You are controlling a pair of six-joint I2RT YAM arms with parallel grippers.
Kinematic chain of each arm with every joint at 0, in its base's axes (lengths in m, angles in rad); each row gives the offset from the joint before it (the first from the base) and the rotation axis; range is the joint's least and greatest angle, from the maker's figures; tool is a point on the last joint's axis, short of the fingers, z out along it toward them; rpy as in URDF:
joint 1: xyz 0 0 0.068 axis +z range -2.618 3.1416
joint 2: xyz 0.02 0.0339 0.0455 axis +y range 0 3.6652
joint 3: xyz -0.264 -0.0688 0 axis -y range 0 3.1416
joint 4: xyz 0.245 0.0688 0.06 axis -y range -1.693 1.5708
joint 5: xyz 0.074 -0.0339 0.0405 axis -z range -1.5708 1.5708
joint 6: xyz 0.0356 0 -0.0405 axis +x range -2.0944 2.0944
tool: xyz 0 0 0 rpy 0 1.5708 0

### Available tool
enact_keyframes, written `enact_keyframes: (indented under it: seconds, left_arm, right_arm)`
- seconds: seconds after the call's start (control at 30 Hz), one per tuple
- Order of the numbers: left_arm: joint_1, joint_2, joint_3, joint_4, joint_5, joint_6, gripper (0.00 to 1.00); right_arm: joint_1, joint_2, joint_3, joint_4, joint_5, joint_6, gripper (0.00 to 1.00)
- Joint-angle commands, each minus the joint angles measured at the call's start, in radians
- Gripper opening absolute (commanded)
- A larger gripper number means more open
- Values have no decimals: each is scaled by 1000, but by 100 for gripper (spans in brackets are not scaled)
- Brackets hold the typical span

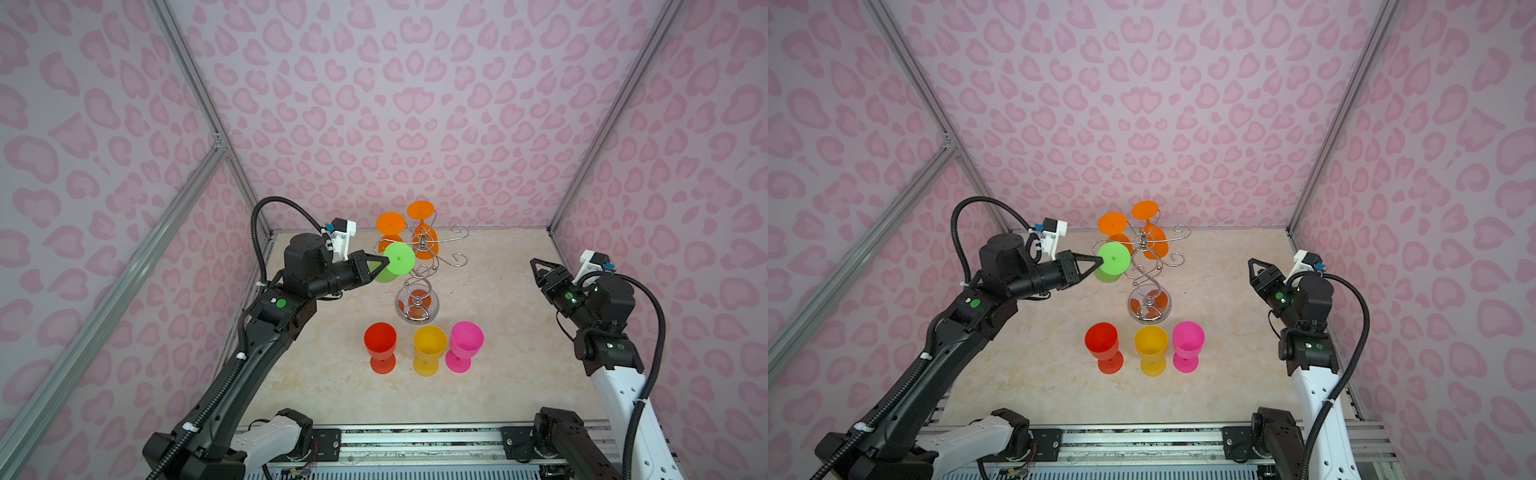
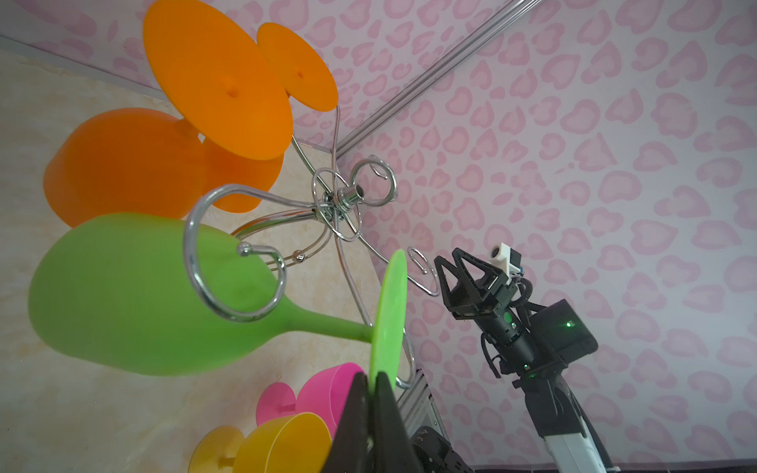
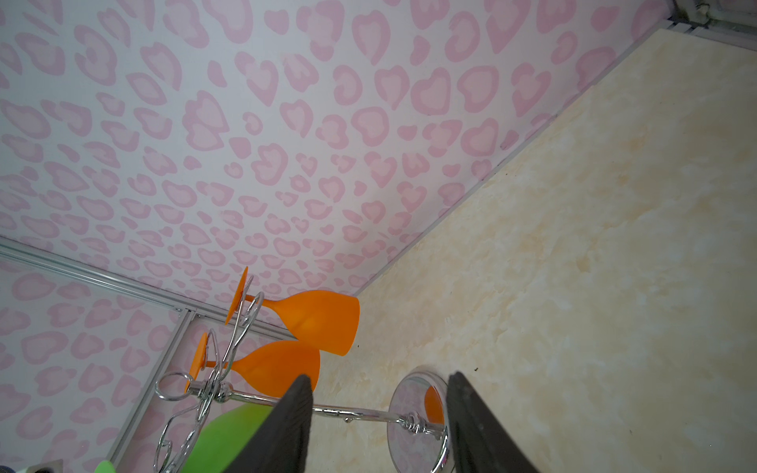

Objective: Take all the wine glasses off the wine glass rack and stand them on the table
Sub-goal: 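Close the left gripper on the green glass foot and lift it off, then raise the green glass toward the right gripper while the right gripper rises to meet it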

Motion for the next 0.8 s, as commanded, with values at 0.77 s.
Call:
enact_keyframes:
  seconds: [0.77]
  left_arm:
    - [40, -214, 274, 30, 208, -24, 2]
  right_arm:
    - [3, -4, -37, 410, -157, 138, 51]
